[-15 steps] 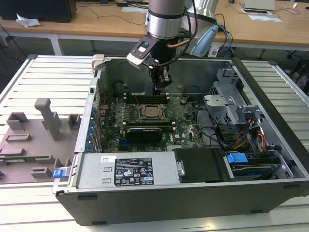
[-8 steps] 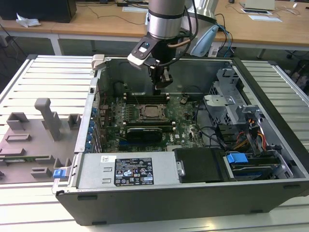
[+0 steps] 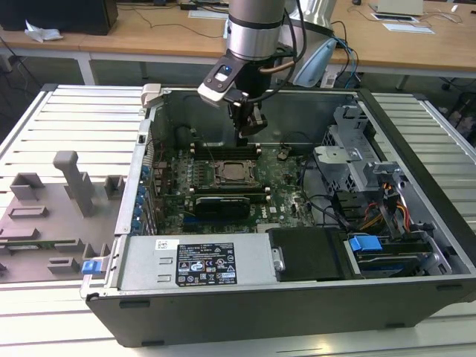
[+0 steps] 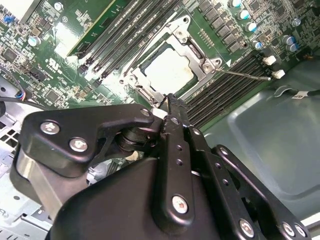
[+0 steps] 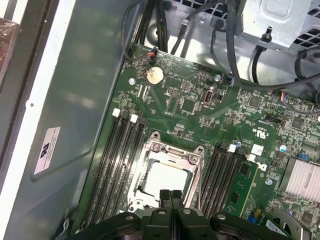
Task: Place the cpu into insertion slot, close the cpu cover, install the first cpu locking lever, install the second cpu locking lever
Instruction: 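Install the first cpu locking lever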
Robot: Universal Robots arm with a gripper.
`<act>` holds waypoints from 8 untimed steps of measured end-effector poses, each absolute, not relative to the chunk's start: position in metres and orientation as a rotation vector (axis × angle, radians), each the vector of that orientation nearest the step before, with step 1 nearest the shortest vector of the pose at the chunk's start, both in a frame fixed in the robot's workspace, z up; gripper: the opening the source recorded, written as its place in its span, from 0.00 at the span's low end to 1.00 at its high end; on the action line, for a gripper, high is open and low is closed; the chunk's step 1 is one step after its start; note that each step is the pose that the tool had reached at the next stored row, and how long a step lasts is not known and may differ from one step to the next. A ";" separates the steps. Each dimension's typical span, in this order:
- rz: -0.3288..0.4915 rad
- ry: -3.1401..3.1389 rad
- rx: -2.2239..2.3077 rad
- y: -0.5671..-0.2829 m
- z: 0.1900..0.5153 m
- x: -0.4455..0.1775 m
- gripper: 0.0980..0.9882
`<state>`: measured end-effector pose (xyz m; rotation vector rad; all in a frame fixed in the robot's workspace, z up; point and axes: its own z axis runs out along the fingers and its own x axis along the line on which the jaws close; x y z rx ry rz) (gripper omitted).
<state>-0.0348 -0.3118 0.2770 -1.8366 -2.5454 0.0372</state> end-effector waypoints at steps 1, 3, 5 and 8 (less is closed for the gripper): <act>0.037 -2.550 -1.831 -0.312 0.277 -0.035 0.01; 0.037 -2.560 -1.817 -0.312 0.277 -0.035 0.01; 0.037 -2.572 -1.800 -0.312 0.277 -0.035 0.01; 0.037 -2.596 -1.766 -0.312 0.277 -0.035 0.01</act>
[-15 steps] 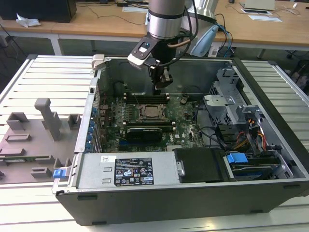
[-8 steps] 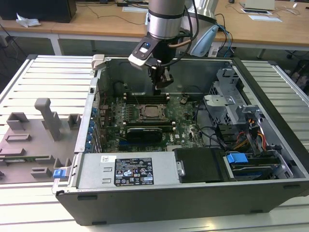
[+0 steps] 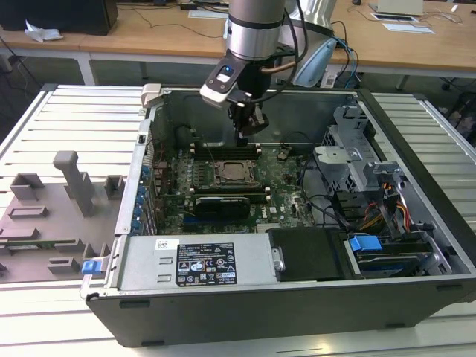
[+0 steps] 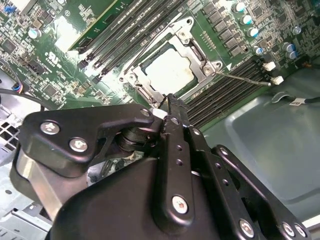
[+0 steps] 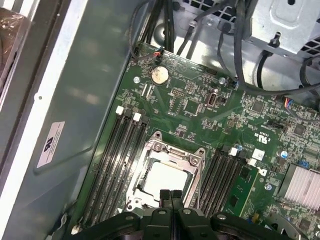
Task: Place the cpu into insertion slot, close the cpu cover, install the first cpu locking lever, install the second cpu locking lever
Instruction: 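Install the first cpu locking lever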
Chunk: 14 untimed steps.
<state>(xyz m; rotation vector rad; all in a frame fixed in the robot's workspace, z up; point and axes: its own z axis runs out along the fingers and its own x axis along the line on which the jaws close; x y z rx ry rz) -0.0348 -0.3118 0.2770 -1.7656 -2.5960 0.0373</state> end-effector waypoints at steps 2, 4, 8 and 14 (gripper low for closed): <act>0.037 -2.612 -1.743 -0.312 0.277 -0.035 0.01; 0.037 -2.629 -1.717 -0.312 0.277 -0.035 0.01; 0.037 -2.662 -1.665 -0.312 0.277 -0.035 0.01; 0.037 -2.713 -1.584 -0.312 0.277 -0.035 0.01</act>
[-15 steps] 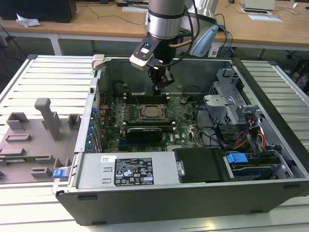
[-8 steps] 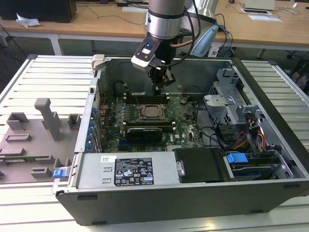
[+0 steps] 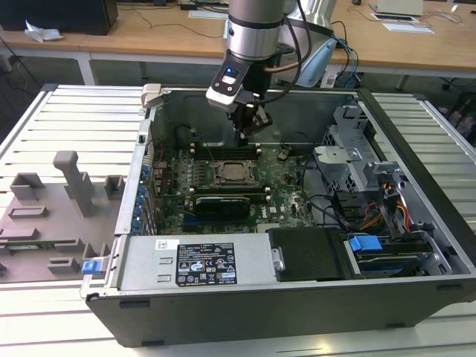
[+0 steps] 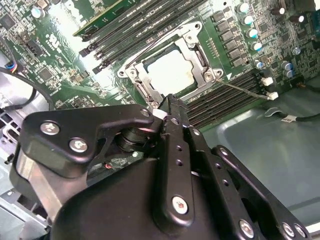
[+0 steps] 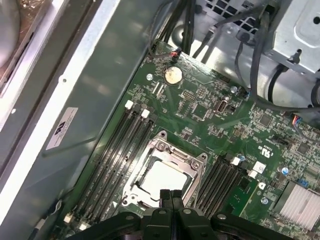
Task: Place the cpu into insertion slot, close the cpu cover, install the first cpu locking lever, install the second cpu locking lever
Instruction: 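Install the first cpu locking lever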
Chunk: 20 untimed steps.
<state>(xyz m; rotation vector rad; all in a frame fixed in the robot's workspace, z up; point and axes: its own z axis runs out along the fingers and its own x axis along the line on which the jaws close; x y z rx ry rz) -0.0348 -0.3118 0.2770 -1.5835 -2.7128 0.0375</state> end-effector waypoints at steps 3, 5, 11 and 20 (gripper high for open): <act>0.038 -2.753 -1.514 -0.312 0.277 -0.035 0.01; 0.037 -2.765 -1.492 -0.312 0.277 -0.035 0.01; 0.038 -2.808 -1.412 -0.312 0.277 -0.035 0.01; 0.037 -2.846 -1.335 -0.312 0.277 -0.035 0.01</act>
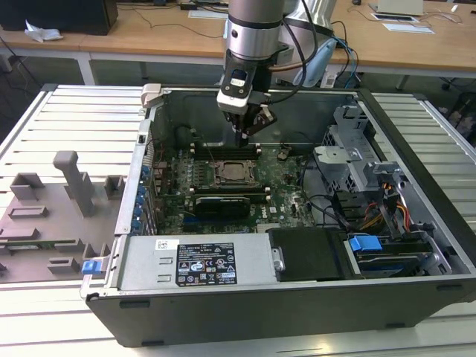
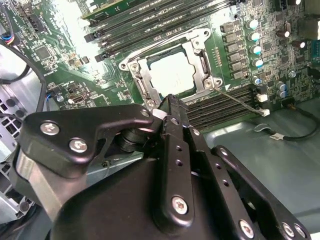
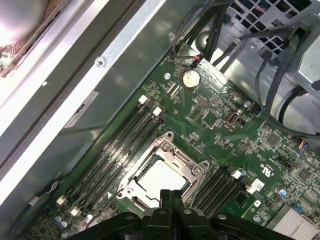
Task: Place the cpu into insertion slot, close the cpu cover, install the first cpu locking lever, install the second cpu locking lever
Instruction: 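Install the first cpu locking lever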
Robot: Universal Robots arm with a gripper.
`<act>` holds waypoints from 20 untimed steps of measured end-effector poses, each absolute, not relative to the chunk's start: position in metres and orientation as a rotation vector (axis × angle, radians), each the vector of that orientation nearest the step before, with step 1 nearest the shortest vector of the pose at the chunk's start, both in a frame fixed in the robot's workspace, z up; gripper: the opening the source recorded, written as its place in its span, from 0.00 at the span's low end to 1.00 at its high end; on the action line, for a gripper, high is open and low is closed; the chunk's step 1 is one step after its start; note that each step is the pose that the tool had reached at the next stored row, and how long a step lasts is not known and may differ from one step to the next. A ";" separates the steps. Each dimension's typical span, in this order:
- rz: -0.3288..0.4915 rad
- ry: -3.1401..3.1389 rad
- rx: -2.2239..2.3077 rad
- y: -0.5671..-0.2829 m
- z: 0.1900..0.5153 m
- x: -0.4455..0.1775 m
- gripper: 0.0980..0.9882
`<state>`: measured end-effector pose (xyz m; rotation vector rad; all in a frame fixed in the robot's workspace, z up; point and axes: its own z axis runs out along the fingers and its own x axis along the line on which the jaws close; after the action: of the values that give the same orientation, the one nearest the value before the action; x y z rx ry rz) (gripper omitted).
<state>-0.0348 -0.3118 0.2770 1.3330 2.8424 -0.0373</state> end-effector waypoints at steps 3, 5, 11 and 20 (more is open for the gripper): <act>-0.037 2.852 1.311 -0.312 0.277 -0.035 0.01; -0.037 2.858 1.298 -0.312 0.277 -0.035 0.01; -0.037 2.881 1.245 -0.312 0.277 -0.035 0.01; -0.037 2.907 1.181 -0.312 0.277 -0.035 0.01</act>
<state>-0.0348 -0.3118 0.2769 1.1813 2.9074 -0.0370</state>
